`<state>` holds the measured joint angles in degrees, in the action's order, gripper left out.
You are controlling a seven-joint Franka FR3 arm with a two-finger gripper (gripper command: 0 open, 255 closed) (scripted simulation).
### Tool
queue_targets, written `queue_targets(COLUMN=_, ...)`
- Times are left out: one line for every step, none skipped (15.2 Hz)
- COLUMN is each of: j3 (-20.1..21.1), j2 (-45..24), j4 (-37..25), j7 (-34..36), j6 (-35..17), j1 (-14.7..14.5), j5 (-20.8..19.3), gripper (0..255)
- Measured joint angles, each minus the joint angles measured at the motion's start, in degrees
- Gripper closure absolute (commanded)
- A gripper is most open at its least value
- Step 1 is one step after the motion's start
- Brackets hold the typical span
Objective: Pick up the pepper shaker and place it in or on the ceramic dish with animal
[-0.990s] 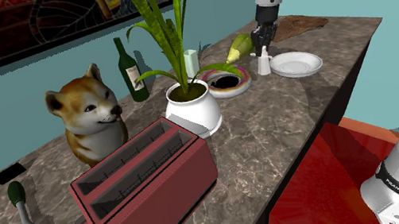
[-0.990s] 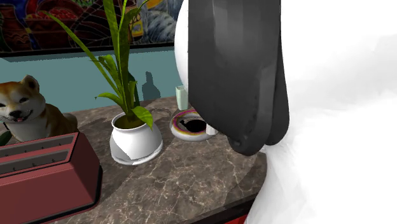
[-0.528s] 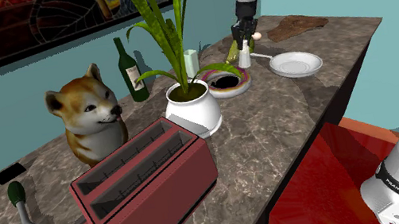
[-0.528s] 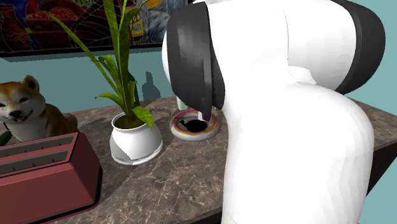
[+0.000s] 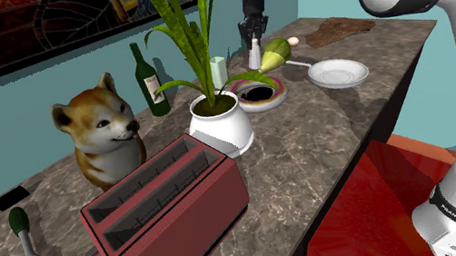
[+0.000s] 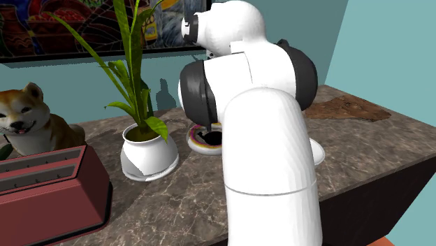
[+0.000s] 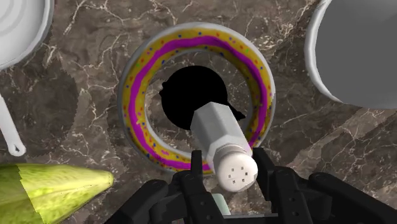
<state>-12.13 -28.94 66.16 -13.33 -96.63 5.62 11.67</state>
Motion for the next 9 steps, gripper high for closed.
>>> queue_targets(j3=0.1, j2=-0.8, j4=-0.7, j7=0.1, j6=-0.1, j1=0.0, j5=0.1, gripper=255)
queue_targets(j3=0.1, j2=-1.0, j4=-0.2, j7=0.0, j6=-0.7, j1=0.0, j5=0.2, gripper=255)
queue_targets(j3=0.1, j2=-1.0, j4=0.4, j7=0.0, j6=-1.4, j1=-0.1, j5=0.2, gripper=255)
queue_targets(j3=0.1, j2=-1.0, j4=1.2, j7=-0.2, j6=-2.1, j1=-0.1, j5=0.2, gripper=255)
queue_targets(j3=0.1, j2=-0.8, j4=2.2, j7=-0.2, j6=-2.9, j1=-0.3, j5=0.2, gripper=255)
queue_targets(j3=0.2, j2=-0.9, j4=2.8, j7=-0.2, j6=-3.6, j1=-0.3, j5=0.2, gripper=255)
queue_targets(j3=0.2, j2=-0.8, j4=3.9, j7=-0.3, j6=-4.6, j1=-0.4, j5=0.2, gripper=255)
queue_targets(j3=0.2, j2=-0.7, j4=4.7, j7=-0.4, j6=-5.3, j1=-0.5, j5=0.2, gripper=255)
queue_targets(j3=0.2, j2=-0.7, j4=5.7, j7=-0.6, j6=-6.2, j1=-0.5, j5=0.2, gripper=255)
